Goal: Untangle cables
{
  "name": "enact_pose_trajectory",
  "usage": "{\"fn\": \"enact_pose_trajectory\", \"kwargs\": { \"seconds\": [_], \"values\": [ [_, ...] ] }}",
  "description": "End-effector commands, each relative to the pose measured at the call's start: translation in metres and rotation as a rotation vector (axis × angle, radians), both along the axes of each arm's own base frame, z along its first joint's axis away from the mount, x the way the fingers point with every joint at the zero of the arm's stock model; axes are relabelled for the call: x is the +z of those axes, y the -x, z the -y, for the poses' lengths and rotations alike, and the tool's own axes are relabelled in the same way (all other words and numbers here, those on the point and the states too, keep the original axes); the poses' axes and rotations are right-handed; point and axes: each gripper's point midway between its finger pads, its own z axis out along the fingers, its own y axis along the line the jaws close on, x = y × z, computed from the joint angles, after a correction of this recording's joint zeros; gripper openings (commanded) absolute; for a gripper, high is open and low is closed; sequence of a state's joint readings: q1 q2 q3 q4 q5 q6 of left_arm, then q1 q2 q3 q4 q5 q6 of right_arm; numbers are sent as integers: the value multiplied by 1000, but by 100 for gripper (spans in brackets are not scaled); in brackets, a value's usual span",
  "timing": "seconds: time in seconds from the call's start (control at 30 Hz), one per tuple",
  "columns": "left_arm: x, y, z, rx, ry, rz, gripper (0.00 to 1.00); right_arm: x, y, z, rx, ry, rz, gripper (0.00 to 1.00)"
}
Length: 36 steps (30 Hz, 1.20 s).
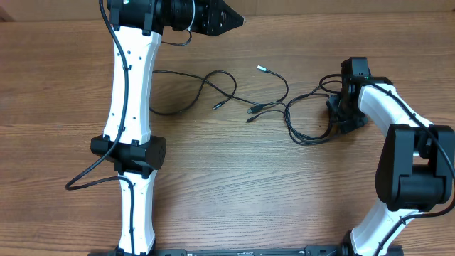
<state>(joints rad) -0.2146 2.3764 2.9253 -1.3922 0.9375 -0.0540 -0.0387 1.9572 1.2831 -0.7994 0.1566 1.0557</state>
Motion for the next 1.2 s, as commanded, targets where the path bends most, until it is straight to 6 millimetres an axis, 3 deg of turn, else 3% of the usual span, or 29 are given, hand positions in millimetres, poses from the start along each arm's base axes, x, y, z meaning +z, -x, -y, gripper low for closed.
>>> {"fn": "enact_pose_trajectory", "kwargs": {
  "seconds": [0.0,0.03,0.13,0.2,0.3,0.43,0.5,0.63,0.7,0.77,0.87,0.93,1.07,1.17],
  "values": [
    [9,4,0,-6,-3,35,4,-10,12,4,-15,13,-30,40],
    [9,4,0,-6,-3,35,4,-10,11,4,-15,13,-26,6],
    [8,5,0,-7,-4,29,4,-9,1,-2,37,-14,8,4],
    [7,6,0,-7,-6,23,4,-2,-16,-19,169,-91,65,4],
    [6,6,-1,-7,-8,18,4,27,-46,-51,374,-205,194,4],
    [7,6,0,-7,-8,20,4,102,-83,-95,664,-269,426,4],
    [7,6,0,-12,-9,28,4,153,-93,-124,848,-289,563,4],
    [7,6,0,-26,-15,61,5,240,-86,-165,1144,-260,750,4],
    [7,6,0,-28,-15,65,9,268,-76,-177,1258,-205,791,4],
    [8,7,3,-44,-15,81,23,293,-62,-189,1380,-140,822,4],
    [10,13,9,-83,-4,105,78,317,-47,-198,1465,-73,840,4],
    [16,24,22,-168,38,145,99,328,-43,-197,1466,-39,842,4],
    [34,57,49,-386,153,298,100,341,-32,-197,1495,-23,838,4],
    [37,65,64,-443,158,379,100,345,-22,-196,1495,-36,819,4]
  ]
}}
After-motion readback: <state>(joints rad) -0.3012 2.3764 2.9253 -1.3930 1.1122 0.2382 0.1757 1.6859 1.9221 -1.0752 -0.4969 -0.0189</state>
